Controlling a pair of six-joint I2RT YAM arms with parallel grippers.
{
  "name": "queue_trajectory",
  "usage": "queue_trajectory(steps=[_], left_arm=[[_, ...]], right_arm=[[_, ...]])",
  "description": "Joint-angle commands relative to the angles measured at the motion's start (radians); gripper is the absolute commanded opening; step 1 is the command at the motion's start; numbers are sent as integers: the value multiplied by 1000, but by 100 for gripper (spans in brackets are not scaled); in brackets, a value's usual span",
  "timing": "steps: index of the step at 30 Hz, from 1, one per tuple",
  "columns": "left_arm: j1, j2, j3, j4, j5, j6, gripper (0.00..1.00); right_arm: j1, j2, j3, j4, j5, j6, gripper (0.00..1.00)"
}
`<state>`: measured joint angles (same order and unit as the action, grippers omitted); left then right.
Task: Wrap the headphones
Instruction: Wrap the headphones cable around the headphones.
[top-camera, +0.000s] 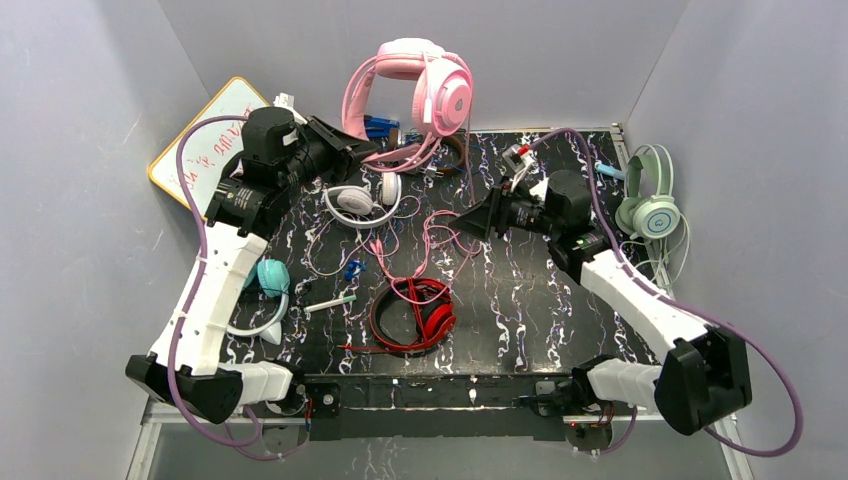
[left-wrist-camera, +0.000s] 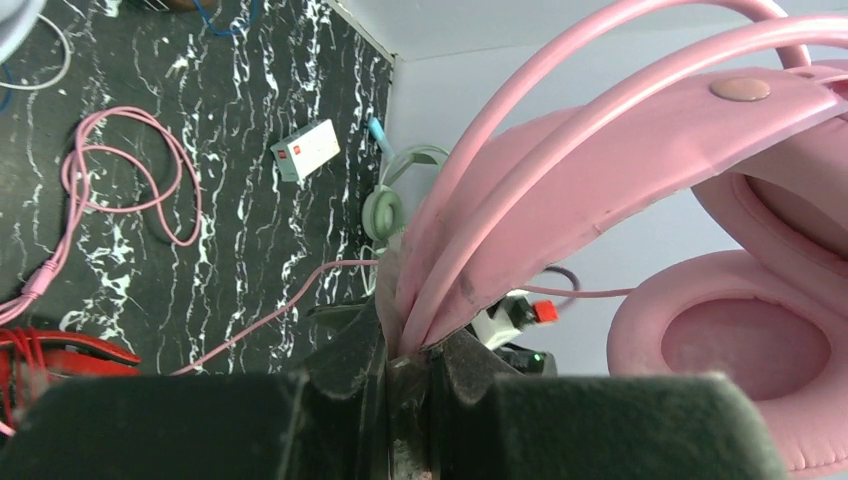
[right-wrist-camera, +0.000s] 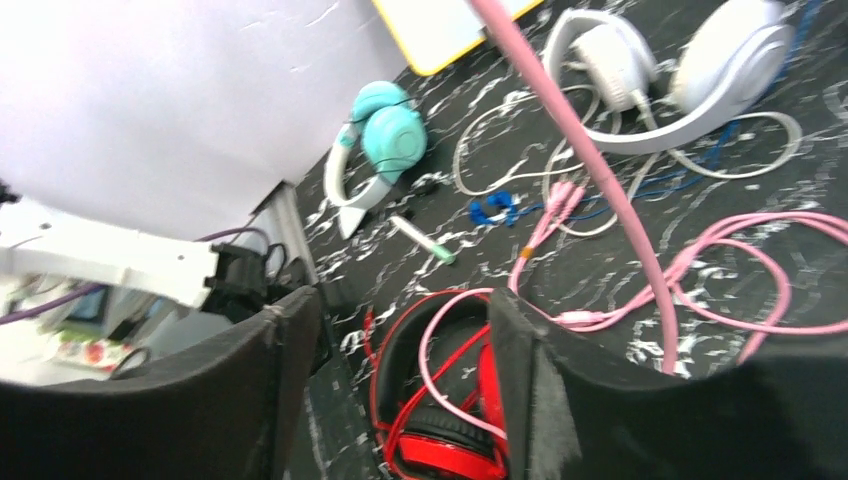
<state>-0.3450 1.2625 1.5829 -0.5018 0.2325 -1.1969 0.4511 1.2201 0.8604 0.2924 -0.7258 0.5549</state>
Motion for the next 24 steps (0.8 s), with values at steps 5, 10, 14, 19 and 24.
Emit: queue_trajectory(steps=[5,10,14,19,24], left_arm=[[37,-54,12,62,20,10,0],[44,-66,0,106,37,4,0],[43,-65,-2,126,63,-12,0],[45,-65,-3,132,78,-21,0],[45,-55,4,157,139,-19,0]], right_arm=[[-5,-119,-52,-137,259,-59,86],[-5,-138,-127,-108,312,-70,94],[-6,-67,-133,-79,274,-77,88],[-6,20,-135,15,211,-37,74],[-7,64,-109,81,197,-20,49]])
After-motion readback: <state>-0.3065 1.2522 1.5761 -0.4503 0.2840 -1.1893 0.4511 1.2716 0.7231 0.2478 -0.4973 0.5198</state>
